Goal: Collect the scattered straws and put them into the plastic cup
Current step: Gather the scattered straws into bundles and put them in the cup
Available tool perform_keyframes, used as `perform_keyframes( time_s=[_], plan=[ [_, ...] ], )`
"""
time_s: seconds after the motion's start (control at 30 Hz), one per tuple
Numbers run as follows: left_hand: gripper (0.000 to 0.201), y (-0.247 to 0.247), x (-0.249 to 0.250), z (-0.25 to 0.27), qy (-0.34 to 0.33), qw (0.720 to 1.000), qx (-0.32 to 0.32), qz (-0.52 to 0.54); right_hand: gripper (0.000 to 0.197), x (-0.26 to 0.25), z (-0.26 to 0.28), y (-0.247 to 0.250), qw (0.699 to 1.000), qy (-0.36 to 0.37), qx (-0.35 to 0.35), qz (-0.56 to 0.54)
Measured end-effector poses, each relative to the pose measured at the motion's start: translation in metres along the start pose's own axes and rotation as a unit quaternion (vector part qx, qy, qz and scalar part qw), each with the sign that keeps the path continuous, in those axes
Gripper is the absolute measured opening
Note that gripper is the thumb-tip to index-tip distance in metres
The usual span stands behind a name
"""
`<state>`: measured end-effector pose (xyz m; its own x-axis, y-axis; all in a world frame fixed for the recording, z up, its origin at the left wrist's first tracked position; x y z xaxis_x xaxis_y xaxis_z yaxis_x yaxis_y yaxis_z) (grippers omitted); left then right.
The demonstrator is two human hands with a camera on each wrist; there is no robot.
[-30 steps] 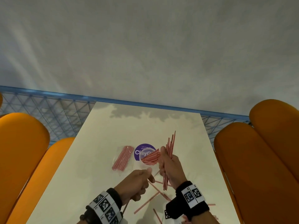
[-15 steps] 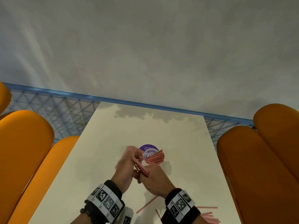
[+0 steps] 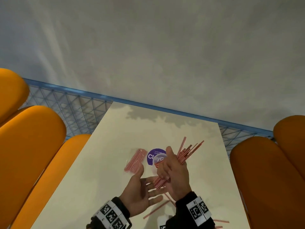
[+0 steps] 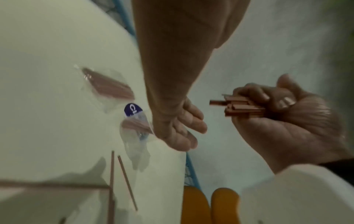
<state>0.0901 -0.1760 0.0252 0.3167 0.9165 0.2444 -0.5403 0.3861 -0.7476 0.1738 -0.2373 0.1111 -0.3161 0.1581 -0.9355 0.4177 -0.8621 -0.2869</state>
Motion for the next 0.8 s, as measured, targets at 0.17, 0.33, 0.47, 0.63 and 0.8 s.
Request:
perform_keyframes(
  time_s=[0.17,0.33,0.47,0.63,0.8],
  plan=[
    [0.077,-0.019,0.0,0.01,-0.004,0.993,-0.074,0.095,0.051,0.001,0.009,-0.018,0.992,0.068,-0.03,0.102],
    [0.081,-0.023,0.001,0.016,0.001,0.992,-0.083,0.1,0.064,0.006,0.007,-0.017,0.991,0.065,0.033,0.109],
    [0.087,-0.026,0.002,0.018,0.001,0.992,-0.104,0.073,0.06,0.002,0.01,-0.023,0.995,0.054,0.025,0.084],
    [0.085,-0.009,0.002,0.01,0.025,0.993,-0.089,0.072,0.056,-0.012,0.012,-0.028,0.997,0.067,0.009,0.045],
    [0.079,-0.014,-0.001,0.014,0.007,0.988,-0.097,0.119,0.057,-0.022,0.018,-0.035,0.99,0.122,-0.014,0.063]
  ],
)
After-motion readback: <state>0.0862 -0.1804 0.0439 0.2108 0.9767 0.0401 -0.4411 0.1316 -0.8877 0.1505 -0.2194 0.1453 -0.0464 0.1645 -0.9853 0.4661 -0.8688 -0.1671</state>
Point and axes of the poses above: each hand's wrist, its own z-axis away from the middle knuckle, its own y-axis out of the back of the hand, x = y × z, the point moved 7 cm from there along -z, towards the middle knuckle, and after that the axes turned 9 degrees about z, right-handed, at the moved point
